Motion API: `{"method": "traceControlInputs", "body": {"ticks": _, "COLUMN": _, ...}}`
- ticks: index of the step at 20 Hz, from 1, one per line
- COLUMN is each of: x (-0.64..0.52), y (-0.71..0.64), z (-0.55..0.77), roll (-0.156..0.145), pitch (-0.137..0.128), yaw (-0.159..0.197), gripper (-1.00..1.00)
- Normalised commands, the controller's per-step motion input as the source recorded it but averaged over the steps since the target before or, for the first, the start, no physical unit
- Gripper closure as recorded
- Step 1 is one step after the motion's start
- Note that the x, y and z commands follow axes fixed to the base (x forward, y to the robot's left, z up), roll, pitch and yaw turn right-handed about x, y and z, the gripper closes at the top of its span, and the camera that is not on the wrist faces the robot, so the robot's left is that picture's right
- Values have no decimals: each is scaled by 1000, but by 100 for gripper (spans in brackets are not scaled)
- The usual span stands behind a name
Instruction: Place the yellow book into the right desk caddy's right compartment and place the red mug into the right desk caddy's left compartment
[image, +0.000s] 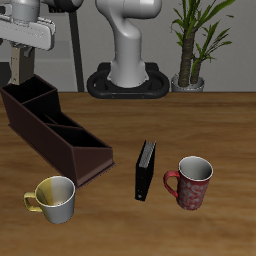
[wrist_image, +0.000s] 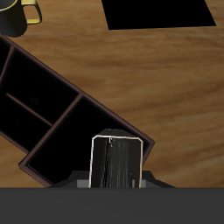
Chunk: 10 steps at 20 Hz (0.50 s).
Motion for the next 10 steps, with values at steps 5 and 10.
{"method": "traceControlInputs", "body": {"ticks": 5, "x": 100, "y": -140, "z": -131, "roll": -33, "pitch": -18, "yaw": -77, "gripper": 100}}
{"method": "traceControlInputs", "body": {"ticks": 10, "x": 198, "y": 250, "z": -197, "roll": 38, "pitch": 8, "yaw": -3, "gripper": 100}}
